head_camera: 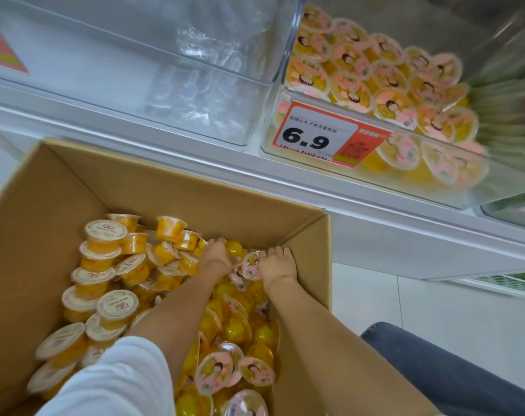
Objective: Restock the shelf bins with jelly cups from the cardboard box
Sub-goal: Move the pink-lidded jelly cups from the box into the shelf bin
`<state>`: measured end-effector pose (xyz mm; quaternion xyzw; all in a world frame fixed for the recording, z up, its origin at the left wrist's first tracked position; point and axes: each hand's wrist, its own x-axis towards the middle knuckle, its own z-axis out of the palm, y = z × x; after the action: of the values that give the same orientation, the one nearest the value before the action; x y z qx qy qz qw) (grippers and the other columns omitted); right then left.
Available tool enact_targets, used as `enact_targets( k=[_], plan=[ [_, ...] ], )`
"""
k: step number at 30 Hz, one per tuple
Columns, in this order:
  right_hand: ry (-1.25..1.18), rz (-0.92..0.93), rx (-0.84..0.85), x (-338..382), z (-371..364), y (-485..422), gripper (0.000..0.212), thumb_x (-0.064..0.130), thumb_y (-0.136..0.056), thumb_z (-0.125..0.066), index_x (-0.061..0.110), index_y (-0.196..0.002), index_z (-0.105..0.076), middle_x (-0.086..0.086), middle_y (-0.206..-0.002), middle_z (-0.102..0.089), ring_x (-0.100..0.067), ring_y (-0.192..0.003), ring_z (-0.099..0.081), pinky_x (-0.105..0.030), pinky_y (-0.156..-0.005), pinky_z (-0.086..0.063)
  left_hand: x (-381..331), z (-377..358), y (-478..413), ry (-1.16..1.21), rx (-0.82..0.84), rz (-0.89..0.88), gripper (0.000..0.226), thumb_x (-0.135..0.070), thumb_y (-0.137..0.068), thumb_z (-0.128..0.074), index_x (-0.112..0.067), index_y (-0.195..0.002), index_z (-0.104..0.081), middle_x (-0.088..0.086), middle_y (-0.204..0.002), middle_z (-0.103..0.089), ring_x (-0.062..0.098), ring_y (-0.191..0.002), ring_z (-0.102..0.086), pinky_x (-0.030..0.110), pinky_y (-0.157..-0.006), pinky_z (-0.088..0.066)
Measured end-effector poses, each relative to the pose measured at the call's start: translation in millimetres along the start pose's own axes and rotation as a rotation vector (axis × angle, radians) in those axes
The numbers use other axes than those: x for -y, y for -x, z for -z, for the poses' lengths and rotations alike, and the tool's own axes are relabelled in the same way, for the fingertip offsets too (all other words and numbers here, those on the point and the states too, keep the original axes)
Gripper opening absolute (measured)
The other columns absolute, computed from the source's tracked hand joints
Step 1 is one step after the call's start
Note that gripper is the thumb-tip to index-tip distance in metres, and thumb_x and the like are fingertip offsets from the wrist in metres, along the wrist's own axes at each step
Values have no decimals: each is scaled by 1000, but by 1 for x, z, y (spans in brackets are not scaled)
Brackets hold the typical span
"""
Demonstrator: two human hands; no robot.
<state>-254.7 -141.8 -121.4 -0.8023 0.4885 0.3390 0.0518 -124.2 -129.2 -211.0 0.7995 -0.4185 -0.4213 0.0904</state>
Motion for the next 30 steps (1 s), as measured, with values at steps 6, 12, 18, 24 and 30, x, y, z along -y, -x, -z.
enact_targets(
  k=[6,12,18,24,30],
  plan=[
    [-460,-37,-110,3,32,28,51,21,-87,-64,7,-130,-41,-16,-133,-48,-32,-126,-42,-38,-102,-36,4,36,41,188,-132,-157,60,-25,-76,-80,-14,-125,-47,9,-120,-56,27,-113,-54,36,-94,-45],
    [-739,12,-311,-18,83,94,49,28,-83,-67,13,-123,-44,-8,-108,-61,-28,-99,-61,-38,-79,-53,-37,101,124,200,-380,-477,59,-32,-69,-83,-23,-118,-52,-2,-110,-56,16,-104,-53,34,-91,-47],
    [-859,-1,-660,-62,135,173,54,34,-81,-69,22,-128,-46,-4,-116,-63,-25,-107,-59,-34,-86,-50,-113,167,203,86,-598,-761,57,-35,-67,-79,-23,-118,-55,-4,-111,-60,15,-105,-54,33,-90,-47],
    [-967,31,-943,-127,187,204,61,35,-79,-73,25,-133,-45,1,-123,-60,-20,-112,-57,-31,-91,-46,-201,216,243,121,-679,-886,59,-41,-73,-77,-20,-123,-56,-2,-116,-57,16,-109,-53,33,-93,-47],
    [-992,-40,-1059,-186,230,158,65,32,-77,-77,18,-133,-49,-5,-129,-54,-22,-117,-53,-32,-100,-43,-277,241,215,128,-663,-807,56,-40,-77,-74,-19,-125,-55,2,-117,-61,20,-107,-57,35,-91,-48]
  ],
)
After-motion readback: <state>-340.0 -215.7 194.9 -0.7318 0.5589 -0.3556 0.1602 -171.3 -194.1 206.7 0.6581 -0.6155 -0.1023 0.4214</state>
